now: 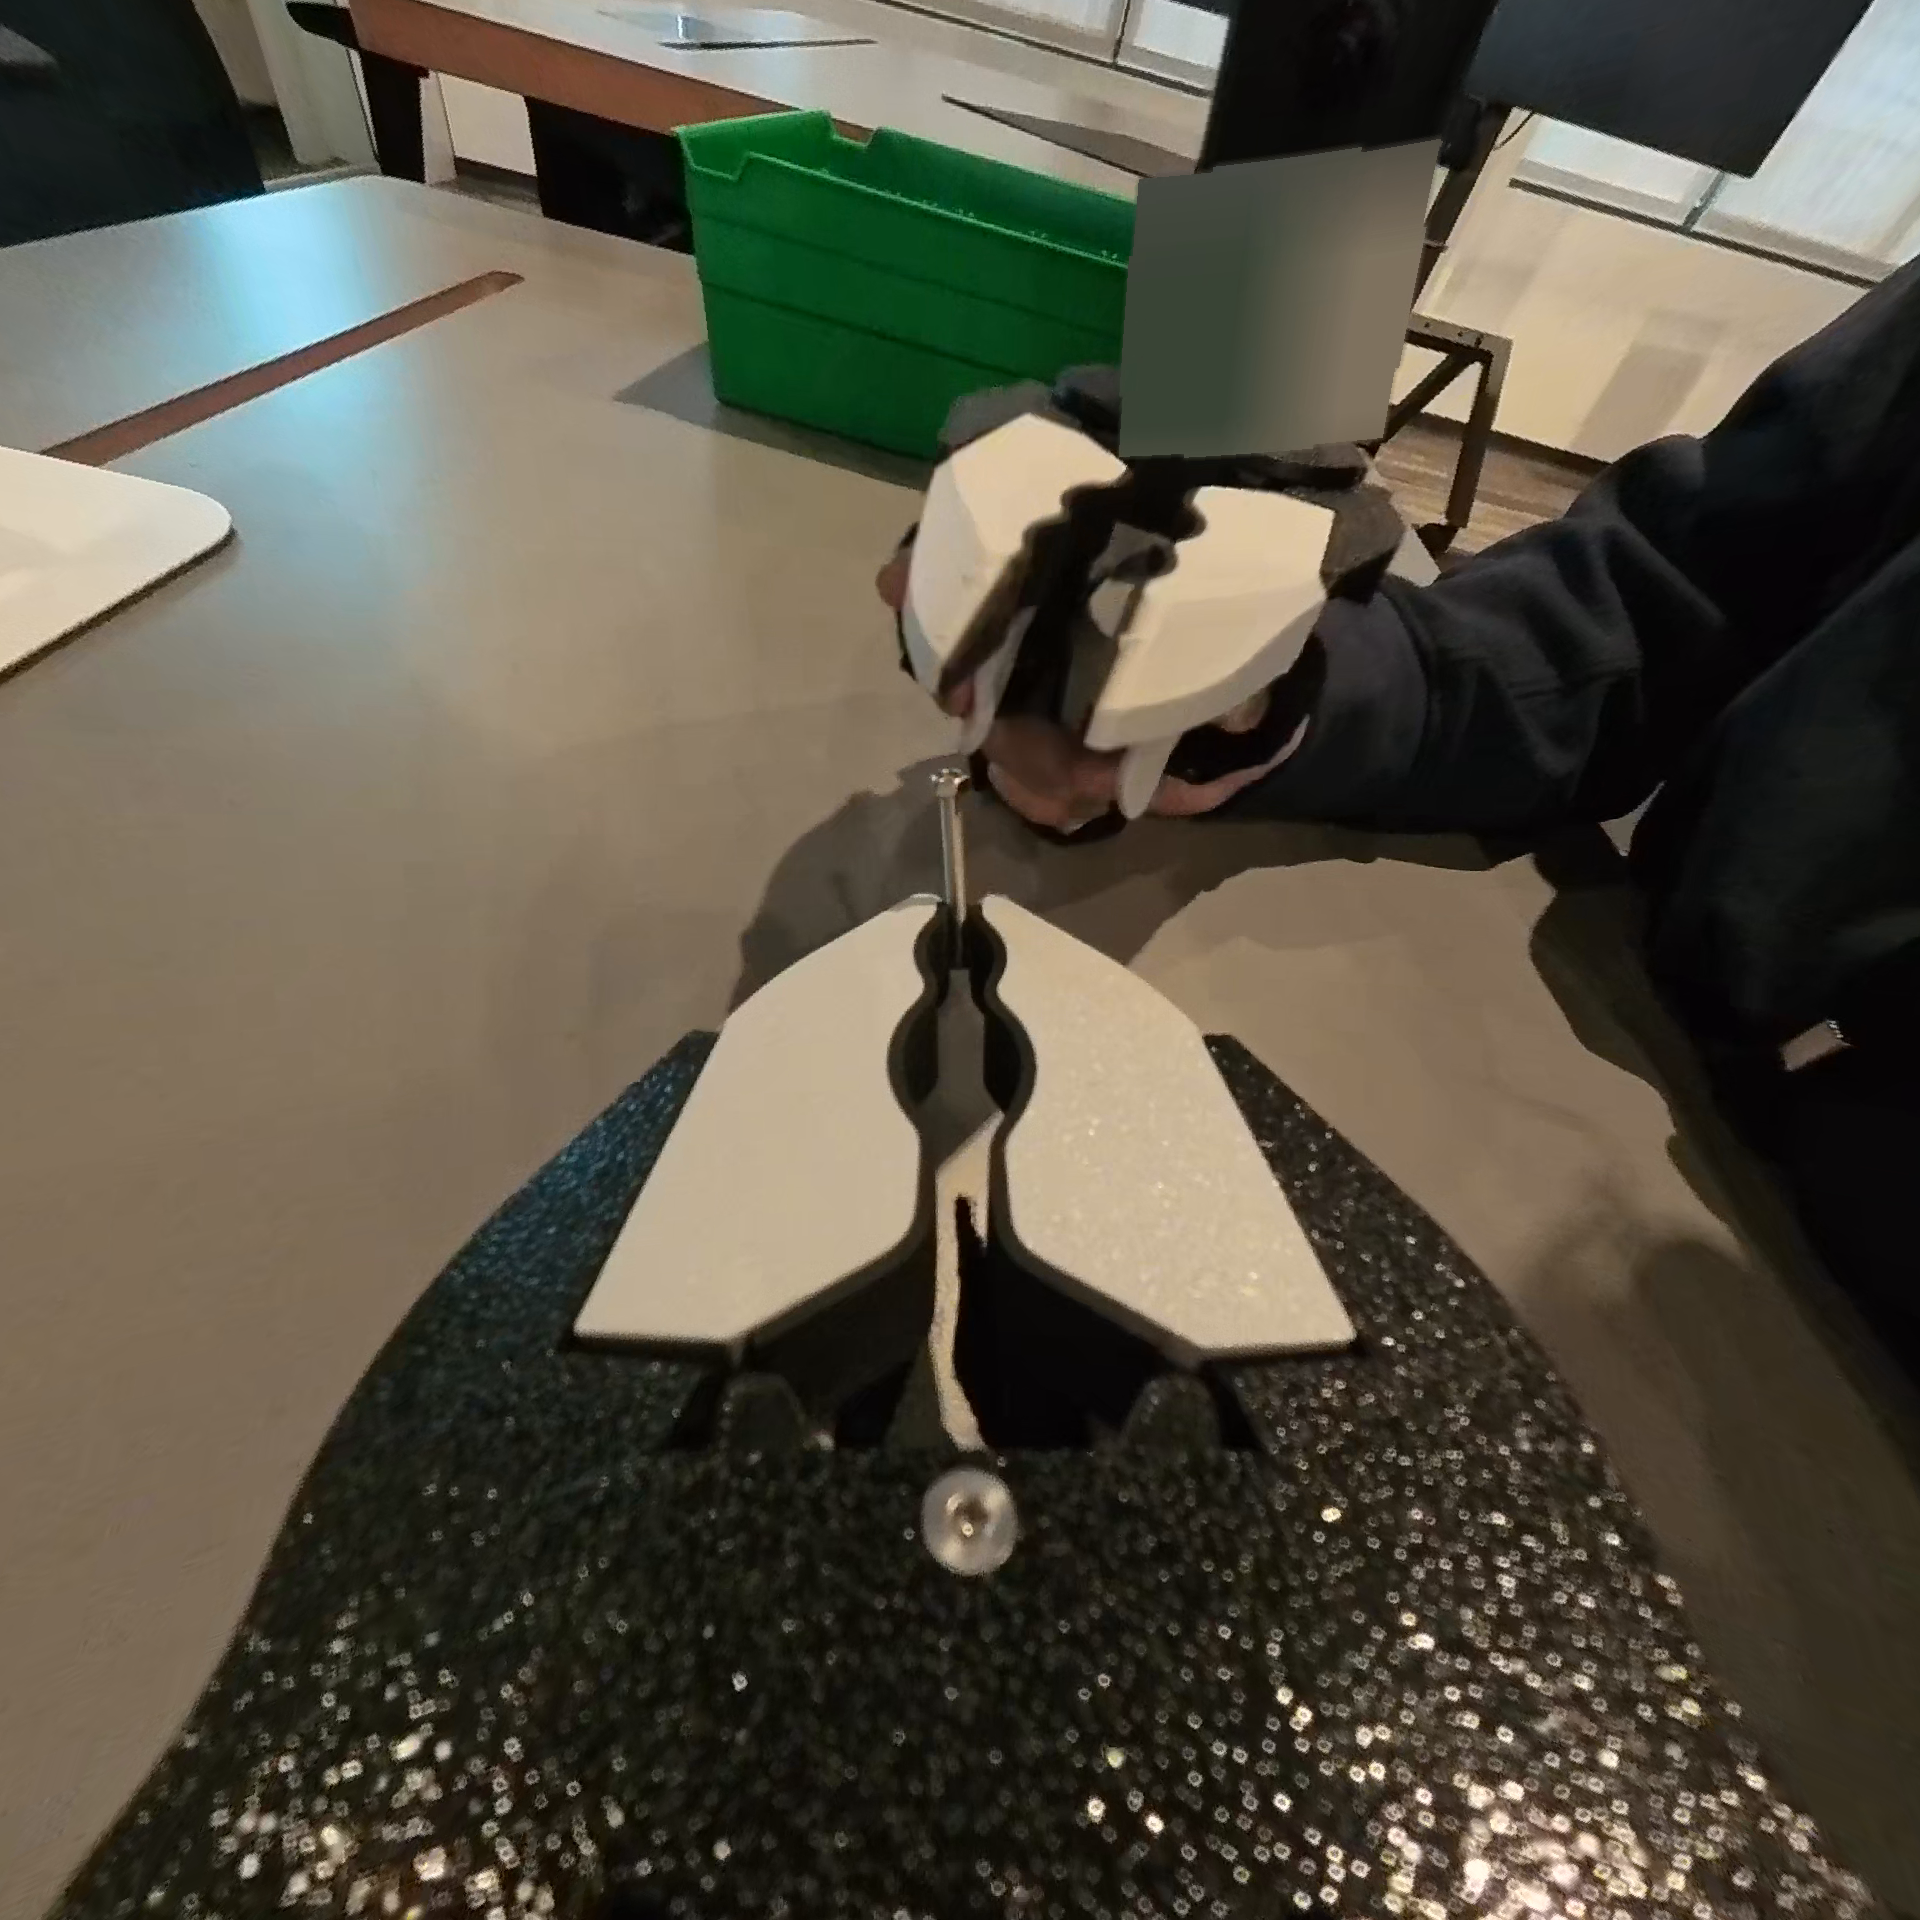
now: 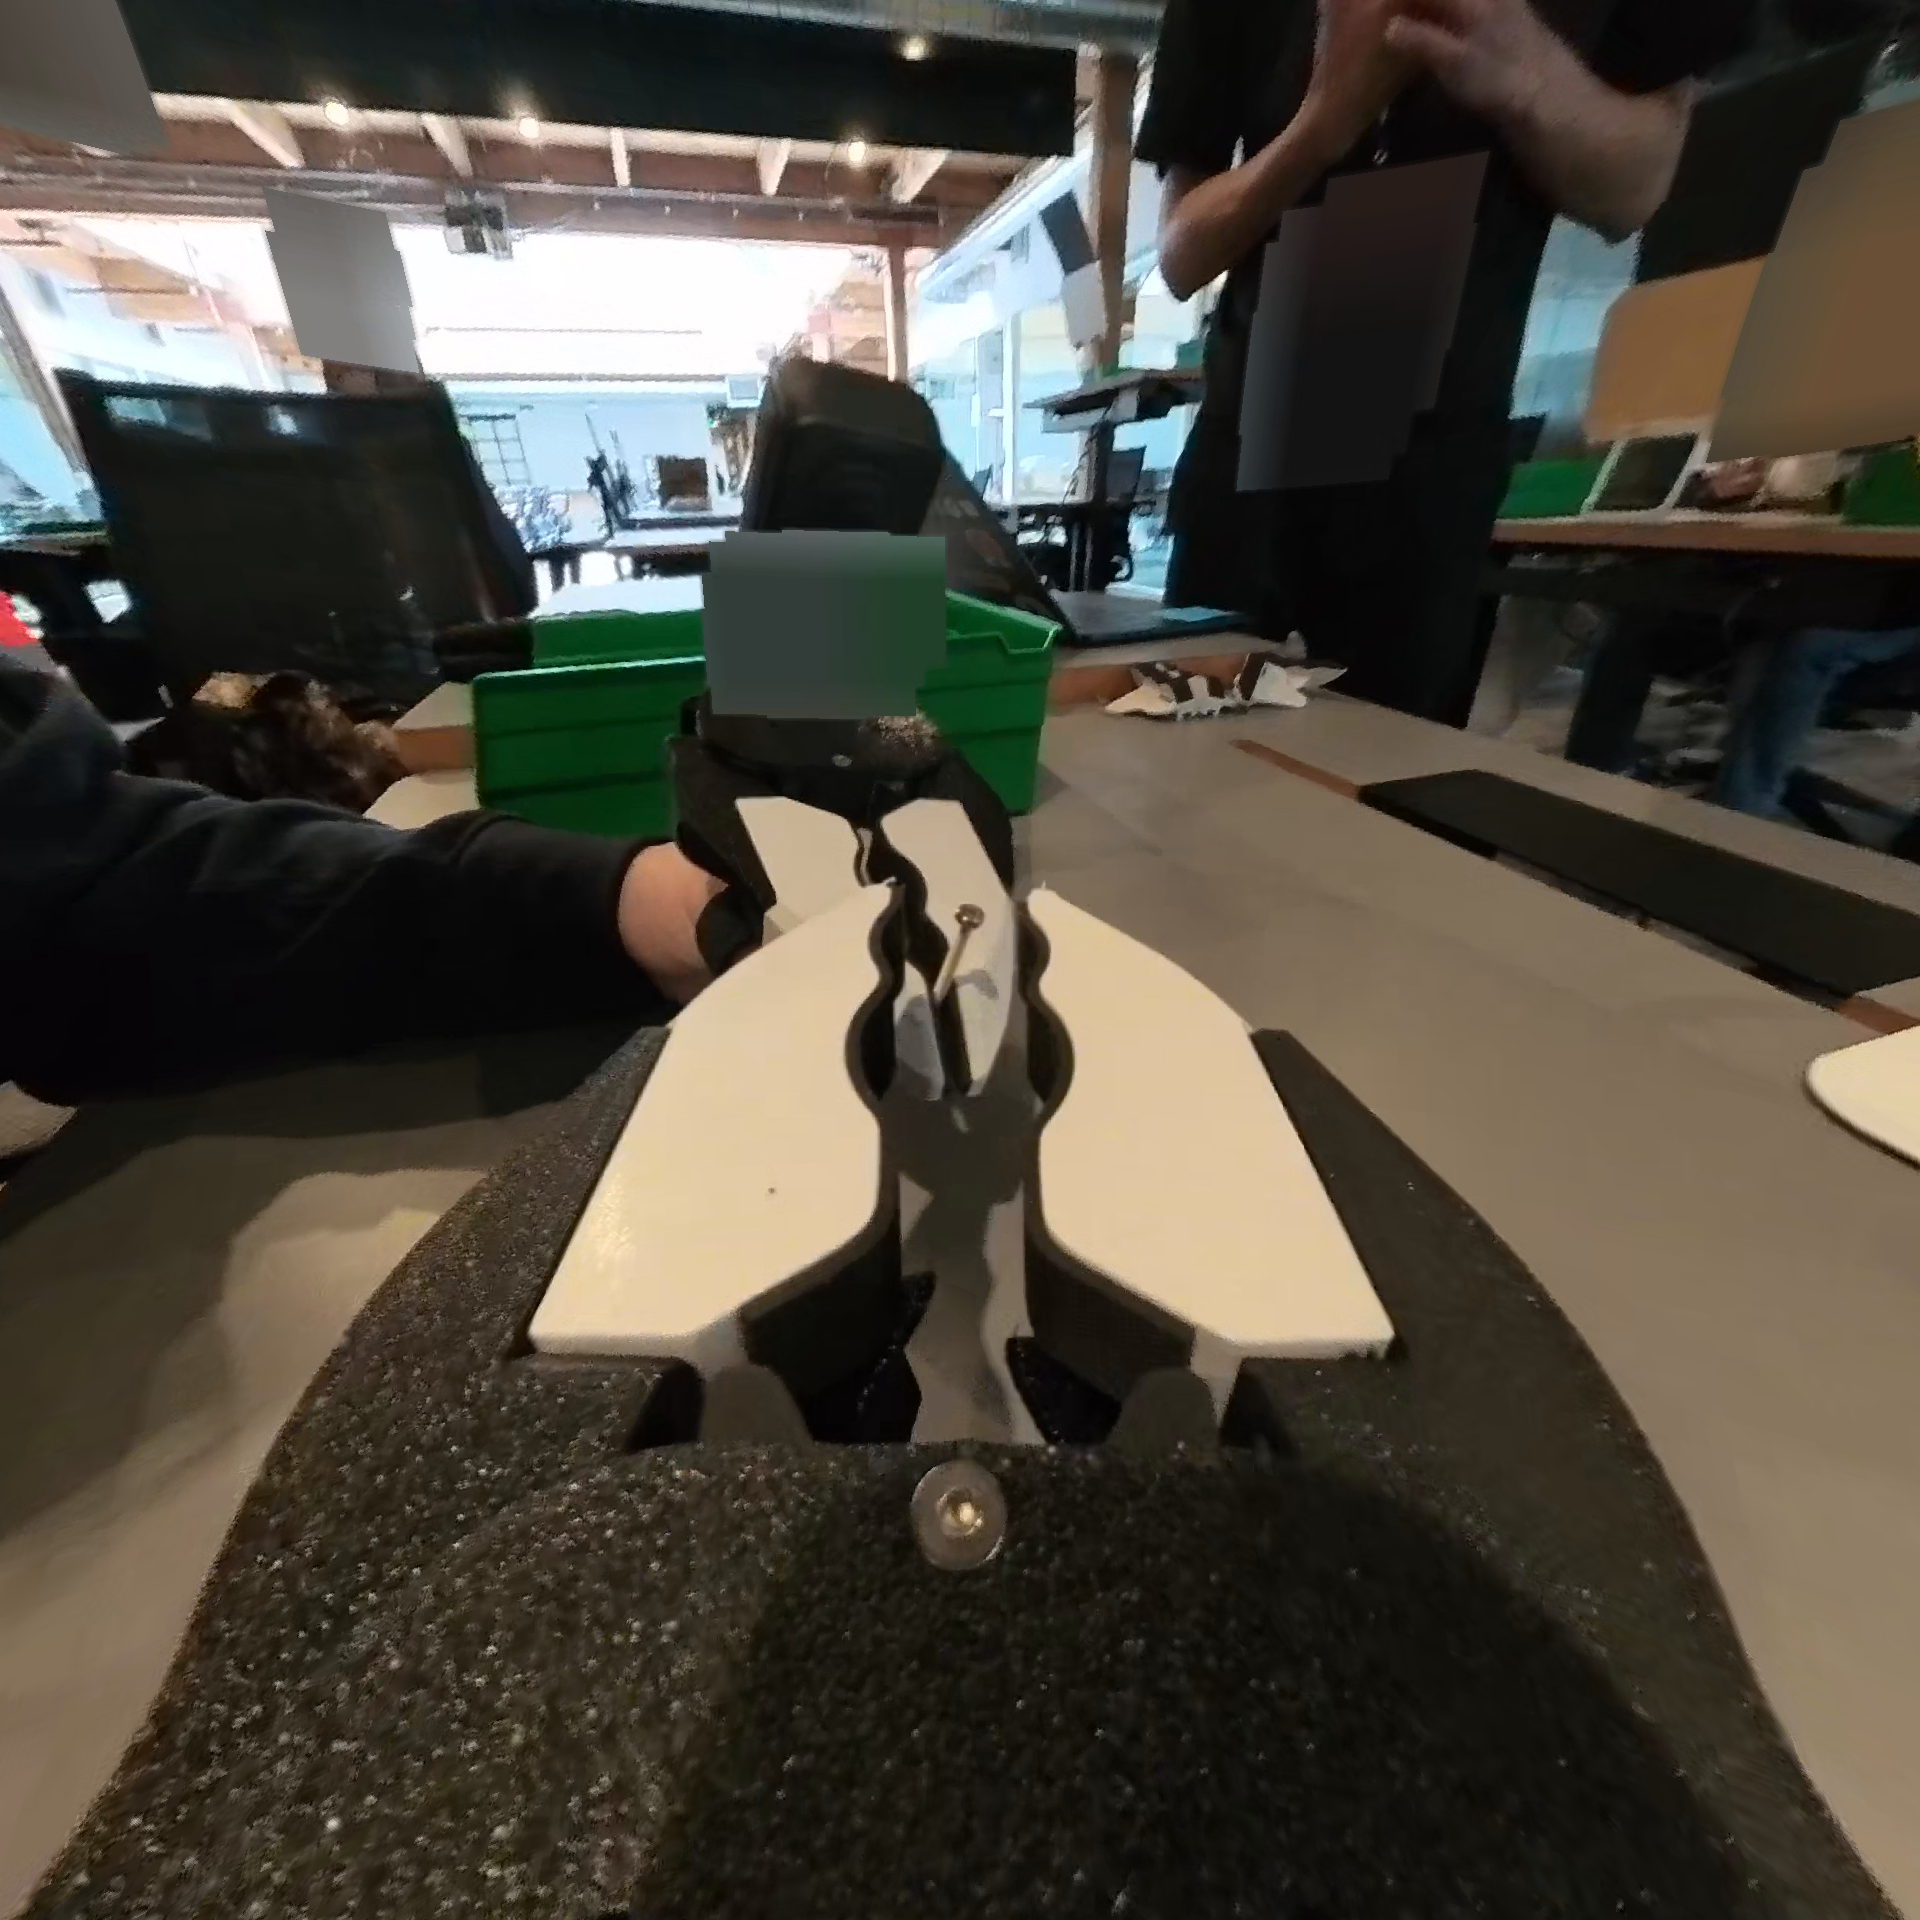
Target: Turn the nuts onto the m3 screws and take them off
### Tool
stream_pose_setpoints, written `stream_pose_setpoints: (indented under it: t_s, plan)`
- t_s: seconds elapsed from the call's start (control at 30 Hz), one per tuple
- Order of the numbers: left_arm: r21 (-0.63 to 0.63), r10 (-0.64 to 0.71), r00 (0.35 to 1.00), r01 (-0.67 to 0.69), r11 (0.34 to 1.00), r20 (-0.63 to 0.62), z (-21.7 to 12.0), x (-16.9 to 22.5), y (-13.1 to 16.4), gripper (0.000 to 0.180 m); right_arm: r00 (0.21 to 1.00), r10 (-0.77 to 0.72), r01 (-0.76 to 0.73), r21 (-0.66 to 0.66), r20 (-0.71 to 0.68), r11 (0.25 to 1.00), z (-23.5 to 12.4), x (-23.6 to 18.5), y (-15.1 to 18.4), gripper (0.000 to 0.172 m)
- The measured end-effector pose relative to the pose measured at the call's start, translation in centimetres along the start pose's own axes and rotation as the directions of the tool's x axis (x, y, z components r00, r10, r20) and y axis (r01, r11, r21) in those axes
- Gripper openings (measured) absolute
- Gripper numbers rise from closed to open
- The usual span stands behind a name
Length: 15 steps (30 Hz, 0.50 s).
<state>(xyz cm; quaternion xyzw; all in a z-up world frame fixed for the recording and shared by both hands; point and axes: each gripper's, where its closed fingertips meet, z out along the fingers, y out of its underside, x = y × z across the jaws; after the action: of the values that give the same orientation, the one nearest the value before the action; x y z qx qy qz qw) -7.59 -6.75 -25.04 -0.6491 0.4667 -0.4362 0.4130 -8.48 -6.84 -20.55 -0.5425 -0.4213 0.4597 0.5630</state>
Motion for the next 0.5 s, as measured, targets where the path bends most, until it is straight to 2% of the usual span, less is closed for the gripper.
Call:
stream_pose_setpoints:
  t_s: [0.3,0.37,0.43,0.5]
  plan:
    - [0.021,0.034,0.999,-0.034,0.999,0.003,-0.2,0.3,-0.2,0.002,0.999,-0.021,0.021,0.008,0.032,1.0,-0.2,-0.7,-0.1,0.022]
    - [0.019,0.033,0.999,-0.033,0.999,-0.013,-0.1,0.4,-0.2,0.003,0.995,-0.076,0.077,-0.026,0.06,0.997,-0.4,-0.5,0.1,0.02]
    - [0.016,0.032,0.999,-0.031,0.999,-0.025,-0.1,0.6,-0.2,0.002,0.978,-0.107,0.117,-0.049,0.179,0.992,-0.5,-0.5,-0.5,0.016]
    - [0.013,0.029,0.999,-0.029,1.0,-0.035,-0.1,0.6,-0.1,0.002,0.942,-0.065,0.112,-0.126,0.329,0.986,-0.4,-0.6,-1.5,0.021]
